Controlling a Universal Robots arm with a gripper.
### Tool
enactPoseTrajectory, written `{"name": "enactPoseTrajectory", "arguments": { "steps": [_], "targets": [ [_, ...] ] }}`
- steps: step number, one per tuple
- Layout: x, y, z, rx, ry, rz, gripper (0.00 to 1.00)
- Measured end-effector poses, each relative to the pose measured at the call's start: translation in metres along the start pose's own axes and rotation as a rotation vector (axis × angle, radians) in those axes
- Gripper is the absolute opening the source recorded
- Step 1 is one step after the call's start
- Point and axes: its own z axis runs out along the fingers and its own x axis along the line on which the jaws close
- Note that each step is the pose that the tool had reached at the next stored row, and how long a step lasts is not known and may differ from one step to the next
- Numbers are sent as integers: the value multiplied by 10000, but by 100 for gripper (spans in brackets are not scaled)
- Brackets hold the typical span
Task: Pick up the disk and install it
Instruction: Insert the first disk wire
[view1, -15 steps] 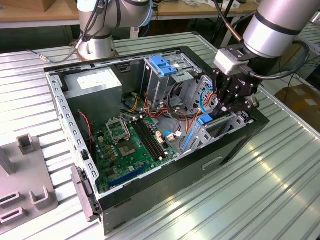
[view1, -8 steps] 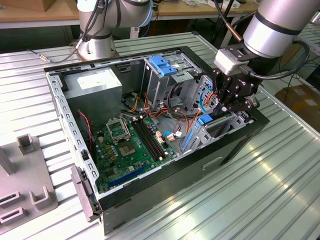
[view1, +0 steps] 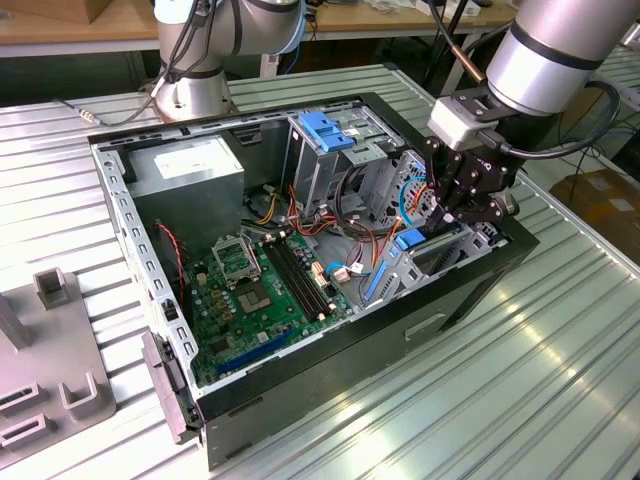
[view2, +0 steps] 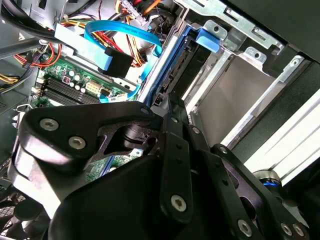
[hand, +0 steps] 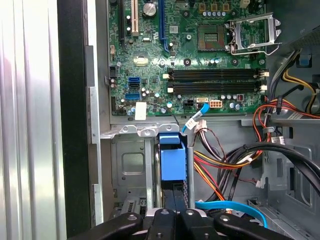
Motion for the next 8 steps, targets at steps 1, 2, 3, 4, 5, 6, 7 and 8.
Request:
{"name": "enactPoseTrajectory", "arguments": {
  "steps": [1, 2, 3, 4, 5, 6, 7, 8],
  "targets": [
    [0, 0, 0, 0, 0, 0, 10],
    [0, 0, 0, 0, 0, 0, 10],
    [0, -2, -1, 0, 1, 0, 10],
    [0, -10, -2, 0, 4, -1, 10],
    [-1, -45, -1, -1, 2, 0, 10],
    [-2, -57, 0, 0, 3, 0, 10],
    [-3, -80, 1, 0, 8, -1, 10],
    [-4, -119, 1, 0, 18, -1, 10]
  ]
}}
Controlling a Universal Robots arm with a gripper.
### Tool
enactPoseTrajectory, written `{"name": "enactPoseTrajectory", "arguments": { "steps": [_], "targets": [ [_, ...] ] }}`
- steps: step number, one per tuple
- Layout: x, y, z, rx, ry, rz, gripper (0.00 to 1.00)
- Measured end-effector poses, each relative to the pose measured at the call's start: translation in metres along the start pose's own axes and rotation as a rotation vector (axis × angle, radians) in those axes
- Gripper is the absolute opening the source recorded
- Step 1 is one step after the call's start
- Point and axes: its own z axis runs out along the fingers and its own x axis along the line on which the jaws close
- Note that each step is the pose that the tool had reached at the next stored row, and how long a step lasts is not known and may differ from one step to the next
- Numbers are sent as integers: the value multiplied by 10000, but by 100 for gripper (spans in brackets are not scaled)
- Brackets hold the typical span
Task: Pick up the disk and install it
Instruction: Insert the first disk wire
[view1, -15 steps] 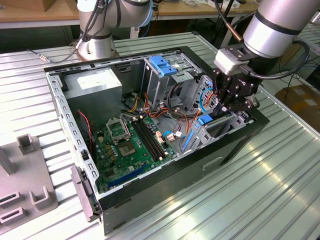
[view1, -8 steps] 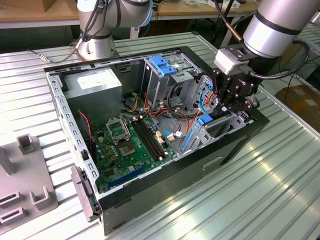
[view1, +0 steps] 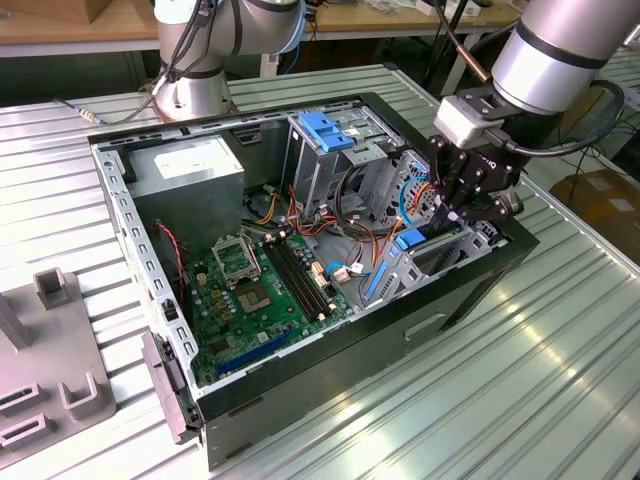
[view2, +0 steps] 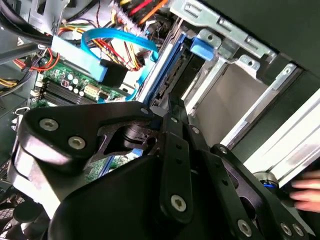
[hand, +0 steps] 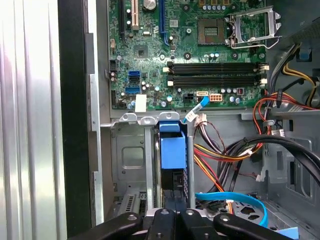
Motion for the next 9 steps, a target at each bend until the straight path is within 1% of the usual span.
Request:
{"name": "enactPoseTrajectory", "arguments": {
  "steps": [1, 2, 3, 5, 6, 8, 9],
  "targets": [
    [-14, -55, -125, 4, 75, 0, 10],
    [-39, -90, -187, 15, 131, -1, 10],
    [-45, -122, -214, 17, 148, 1, 10],
    [-52, -181, -216, 18, 178, 2, 10],
    [-64, -237, -218, 19, 215, -11, 10],
    [-65, -250, -217, 18, 213, -156, 10],
    [-65, -253, -217, 17, 210, -294, 10]
  ]
}}
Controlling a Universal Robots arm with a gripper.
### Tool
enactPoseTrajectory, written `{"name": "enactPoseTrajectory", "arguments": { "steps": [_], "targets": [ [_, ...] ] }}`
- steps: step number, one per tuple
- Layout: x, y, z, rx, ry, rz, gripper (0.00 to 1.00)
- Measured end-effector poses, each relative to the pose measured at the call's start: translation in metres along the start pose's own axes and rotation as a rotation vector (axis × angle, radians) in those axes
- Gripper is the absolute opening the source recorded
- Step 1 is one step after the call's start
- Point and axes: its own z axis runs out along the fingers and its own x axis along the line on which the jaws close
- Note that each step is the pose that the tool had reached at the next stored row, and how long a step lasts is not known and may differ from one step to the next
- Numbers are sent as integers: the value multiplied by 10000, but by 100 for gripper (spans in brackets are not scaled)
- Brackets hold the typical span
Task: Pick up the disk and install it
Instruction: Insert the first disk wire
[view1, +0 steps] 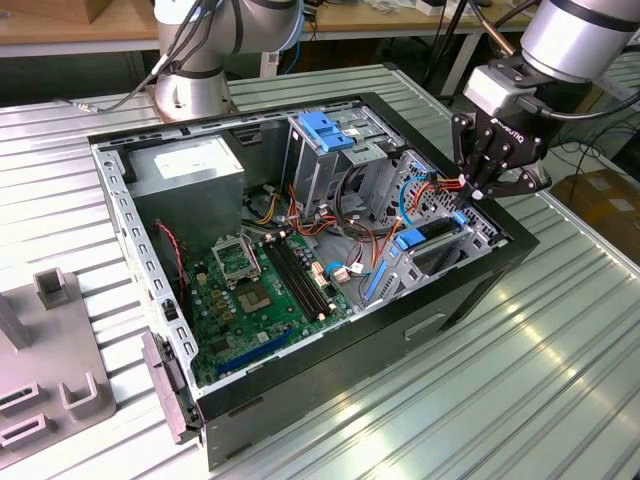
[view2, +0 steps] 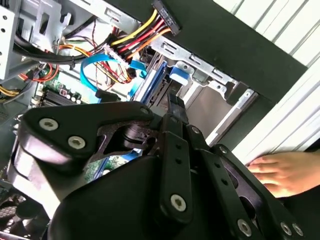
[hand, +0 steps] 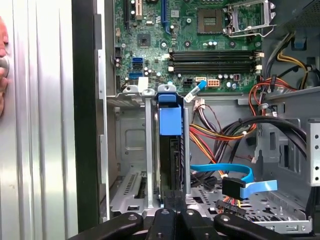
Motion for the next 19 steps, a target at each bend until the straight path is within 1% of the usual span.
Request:
{"name": "enactPoseTrajectory", "arguments": {
  "steps": [6, 7, 9, 10, 19],
  "targets": [
    [0, -16, 0, 6, -15, -1089, 10],
    [1, -29, 0, 6, -16, -1159, 10],
    [-22, -102, 1, 0, -13, -1199, 10],
    [-39, -133, 1, -8, 16, -1198, 10],
    [-40, -136, 1, -11, 27, -1198, 10]
  ]
}}
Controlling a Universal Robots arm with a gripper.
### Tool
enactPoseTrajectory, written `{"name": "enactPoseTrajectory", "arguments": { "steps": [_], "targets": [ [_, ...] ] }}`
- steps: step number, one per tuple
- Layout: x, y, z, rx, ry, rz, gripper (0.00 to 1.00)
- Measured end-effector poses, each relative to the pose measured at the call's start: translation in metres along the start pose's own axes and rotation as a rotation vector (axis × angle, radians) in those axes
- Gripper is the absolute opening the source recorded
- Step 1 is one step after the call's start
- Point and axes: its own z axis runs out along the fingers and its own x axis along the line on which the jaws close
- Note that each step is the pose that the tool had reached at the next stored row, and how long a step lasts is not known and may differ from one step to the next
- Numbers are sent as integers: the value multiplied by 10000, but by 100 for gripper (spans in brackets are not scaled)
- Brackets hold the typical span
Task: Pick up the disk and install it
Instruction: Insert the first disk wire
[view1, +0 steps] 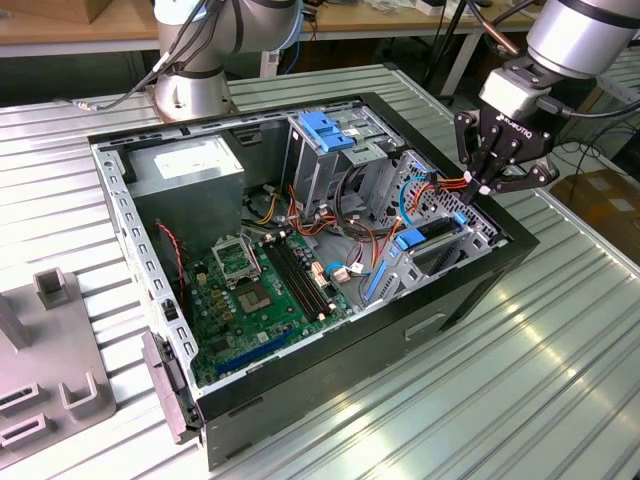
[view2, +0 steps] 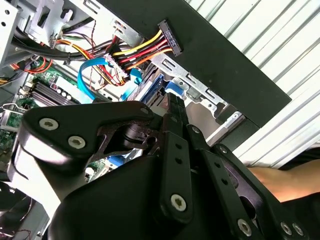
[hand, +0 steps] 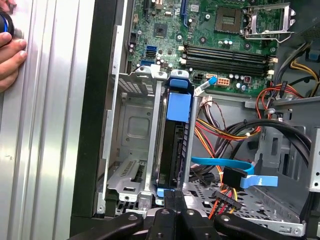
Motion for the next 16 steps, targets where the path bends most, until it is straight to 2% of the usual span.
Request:
{"name": "enactPoseTrajectory", "arguments": {
  "steps": [9, 12, 16],
  "targets": [
    [0, -2, 0, 0, 3, -76, 10],
    [2, -18, -2, 0, -5, -754, 10],
    [0, -37, -41, -29, -16, -1172, 10]
  ]
}}
